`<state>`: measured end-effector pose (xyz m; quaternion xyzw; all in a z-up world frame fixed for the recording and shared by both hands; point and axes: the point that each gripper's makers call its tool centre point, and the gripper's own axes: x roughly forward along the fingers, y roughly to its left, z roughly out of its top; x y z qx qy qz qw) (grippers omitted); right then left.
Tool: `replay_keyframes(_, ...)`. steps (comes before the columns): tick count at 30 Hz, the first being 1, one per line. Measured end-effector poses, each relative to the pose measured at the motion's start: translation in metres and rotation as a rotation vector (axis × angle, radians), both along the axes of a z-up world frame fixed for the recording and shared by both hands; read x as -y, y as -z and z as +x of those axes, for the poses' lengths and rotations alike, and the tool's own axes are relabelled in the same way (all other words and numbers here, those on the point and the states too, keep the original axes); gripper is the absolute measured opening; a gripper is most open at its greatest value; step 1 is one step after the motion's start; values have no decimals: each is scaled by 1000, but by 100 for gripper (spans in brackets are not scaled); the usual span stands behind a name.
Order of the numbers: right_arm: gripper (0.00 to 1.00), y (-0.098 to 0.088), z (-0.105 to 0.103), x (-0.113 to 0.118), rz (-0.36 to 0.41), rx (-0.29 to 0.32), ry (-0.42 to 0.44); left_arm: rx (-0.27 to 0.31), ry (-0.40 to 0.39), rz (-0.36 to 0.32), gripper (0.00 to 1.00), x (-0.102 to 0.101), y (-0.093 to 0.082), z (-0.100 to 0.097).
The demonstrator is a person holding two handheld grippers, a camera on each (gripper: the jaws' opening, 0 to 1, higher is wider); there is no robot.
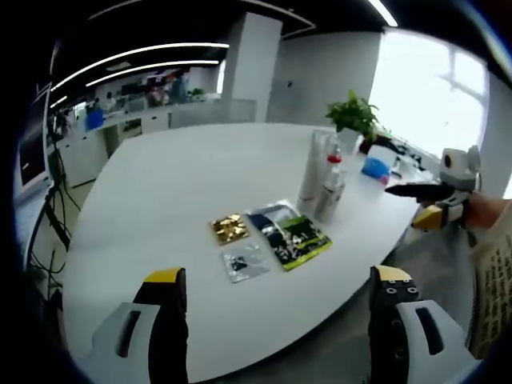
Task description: Arrange the skincare products in the storage area until every visible bottle or jar stands upright without overlapping.
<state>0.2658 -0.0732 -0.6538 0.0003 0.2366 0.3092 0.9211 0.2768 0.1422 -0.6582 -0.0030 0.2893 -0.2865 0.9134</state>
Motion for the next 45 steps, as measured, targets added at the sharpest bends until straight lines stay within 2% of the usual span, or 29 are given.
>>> replay_keyframes(6,95,2,0,0,-4,-11,-10,-5,-5,-3,92,-1,1,0)
replay_keyframes(15,95,4,-1,0,5,-30,-4,0,39,43,93,5,7,-3)
replay_keyframes(27,95,7,1,2,10,-53,8,7,-13,4,93,-4,5,3)
replay_keyframes(38,95,8,0,2,3,-57,10,7,-22,1,92,-7,6,1)
replay_keyframes(45,94,8,-1,2,3,-57,14,4,-8,25,91,-6,9,-2)
